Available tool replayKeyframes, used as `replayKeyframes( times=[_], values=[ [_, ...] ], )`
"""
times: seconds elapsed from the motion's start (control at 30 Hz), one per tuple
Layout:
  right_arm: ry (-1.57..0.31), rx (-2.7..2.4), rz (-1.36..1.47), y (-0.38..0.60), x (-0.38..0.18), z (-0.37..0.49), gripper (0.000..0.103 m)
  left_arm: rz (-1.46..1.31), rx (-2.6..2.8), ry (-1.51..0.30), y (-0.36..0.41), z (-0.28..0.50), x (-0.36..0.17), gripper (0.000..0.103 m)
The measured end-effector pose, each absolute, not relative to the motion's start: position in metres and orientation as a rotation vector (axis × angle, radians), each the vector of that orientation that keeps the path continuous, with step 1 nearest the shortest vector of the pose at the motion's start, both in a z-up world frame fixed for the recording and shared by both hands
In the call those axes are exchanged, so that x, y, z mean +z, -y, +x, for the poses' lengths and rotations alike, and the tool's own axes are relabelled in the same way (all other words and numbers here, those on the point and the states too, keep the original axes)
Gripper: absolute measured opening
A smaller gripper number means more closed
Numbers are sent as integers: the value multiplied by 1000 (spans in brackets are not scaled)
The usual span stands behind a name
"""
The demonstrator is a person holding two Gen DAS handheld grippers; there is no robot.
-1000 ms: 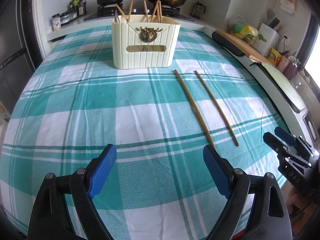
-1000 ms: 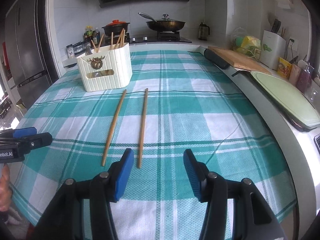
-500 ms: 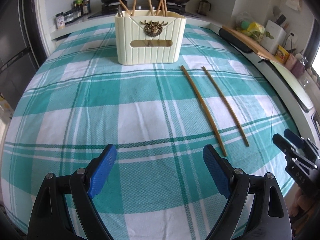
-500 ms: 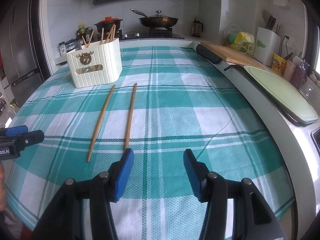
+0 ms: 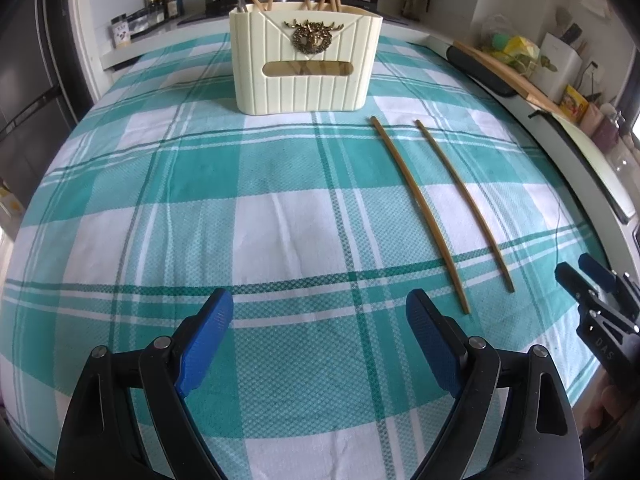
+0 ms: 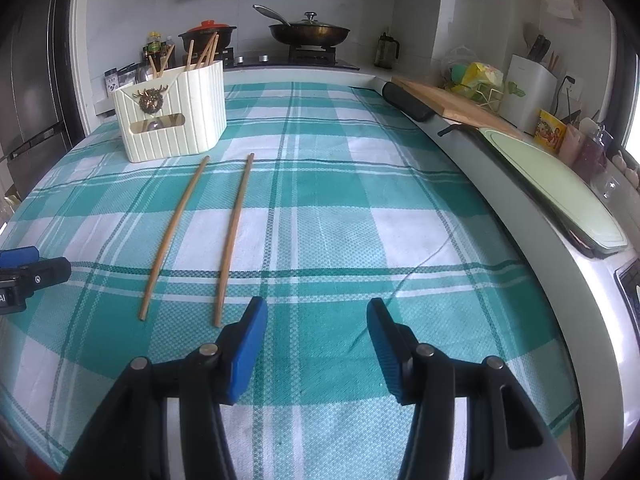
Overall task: Organize utensils
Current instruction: 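Withdraw both open tools from the holder back over the last two chopsticks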
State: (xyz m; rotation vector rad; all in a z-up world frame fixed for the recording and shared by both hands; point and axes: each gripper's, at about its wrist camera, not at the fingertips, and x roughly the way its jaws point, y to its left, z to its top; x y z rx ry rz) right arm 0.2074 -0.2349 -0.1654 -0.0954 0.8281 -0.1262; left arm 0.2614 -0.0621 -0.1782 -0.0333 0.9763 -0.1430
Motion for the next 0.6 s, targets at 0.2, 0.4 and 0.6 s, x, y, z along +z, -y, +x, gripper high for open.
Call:
replayKeyframes(
  times=[0.2, 0.4, 0.6],
  values=[
    [-837, -137, -94, 239, -167, 212, 53, -37, -134, -980, 62, 266, -179, 89],
    [-840, -145, -100, 242, -168, 215, 53, -37, -133, -985, 63, 270, -179, 89],
    [-844, -151, -103, 243, -169, 219, 53, -36, -134, -987, 65, 274, -179, 89]
  ],
)
